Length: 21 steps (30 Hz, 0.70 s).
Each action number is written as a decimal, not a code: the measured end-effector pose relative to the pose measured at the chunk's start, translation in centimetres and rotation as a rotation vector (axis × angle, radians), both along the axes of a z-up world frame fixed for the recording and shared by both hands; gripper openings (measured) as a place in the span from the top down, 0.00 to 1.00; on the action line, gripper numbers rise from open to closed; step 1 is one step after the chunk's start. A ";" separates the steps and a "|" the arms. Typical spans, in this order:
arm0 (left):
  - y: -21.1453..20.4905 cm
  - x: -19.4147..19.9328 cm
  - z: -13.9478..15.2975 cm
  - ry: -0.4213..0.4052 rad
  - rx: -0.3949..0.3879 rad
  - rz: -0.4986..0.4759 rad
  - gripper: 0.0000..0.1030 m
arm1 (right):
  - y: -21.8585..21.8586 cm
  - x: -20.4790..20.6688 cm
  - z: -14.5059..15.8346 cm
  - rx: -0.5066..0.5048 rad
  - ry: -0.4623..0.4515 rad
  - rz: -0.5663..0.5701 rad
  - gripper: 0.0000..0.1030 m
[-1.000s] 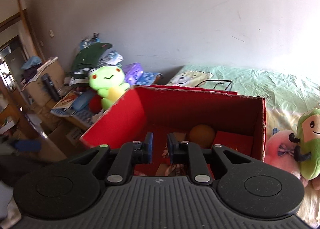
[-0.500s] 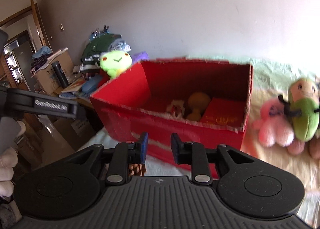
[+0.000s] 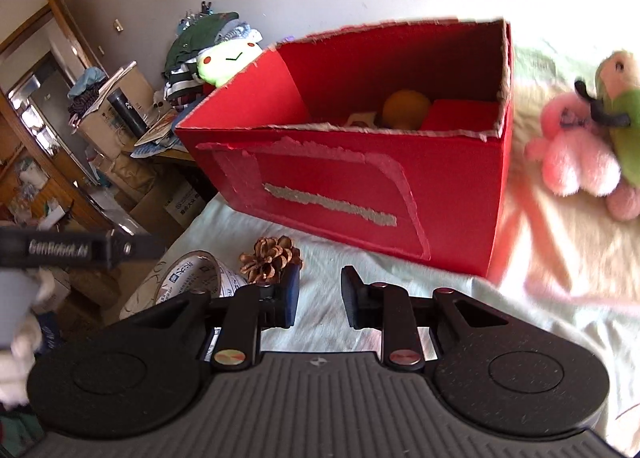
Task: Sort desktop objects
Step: 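Grasp the clear packing-tape roll by its rim with the right gripper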
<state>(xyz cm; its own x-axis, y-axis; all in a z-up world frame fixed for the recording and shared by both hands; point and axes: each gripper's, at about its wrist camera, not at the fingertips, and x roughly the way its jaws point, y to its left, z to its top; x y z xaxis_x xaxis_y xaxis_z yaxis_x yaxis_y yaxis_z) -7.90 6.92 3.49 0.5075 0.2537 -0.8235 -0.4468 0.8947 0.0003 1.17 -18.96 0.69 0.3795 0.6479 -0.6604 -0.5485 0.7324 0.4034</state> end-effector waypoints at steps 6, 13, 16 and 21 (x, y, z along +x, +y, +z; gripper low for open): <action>0.4 -0.9 -2.0 0.048 -0.114 -0.021 0.19 | 0.1 0.6 -0.5 0.063 0.114 0.050 0.74; 1.0 -0.8 -3.9 0.083 -0.173 0.028 0.42 | 2.8 -0.3 0.2 0.072 0.100 0.185 0.74; 1.0 -0.5 -4.6 0.106 -0.187 0.048 0.49 | 4.0 -0.5 0.3 0.059 0.092 0.219 0.74; 1.1 0.0 -6.0 0.156 -0.230 0.069 0.75 | 5.7 -0.9 0.2 0.008 0.085 0.247 0.75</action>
<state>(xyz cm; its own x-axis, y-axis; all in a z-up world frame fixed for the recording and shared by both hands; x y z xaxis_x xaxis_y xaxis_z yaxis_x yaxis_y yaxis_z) -7.85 8.04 -2.50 0.3580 0.0806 -0.9302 -0.5171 0.8467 -0.1256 0.28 -13.29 0.92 0.1528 0.7191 -0.6779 -0.6742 0.5774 0.4605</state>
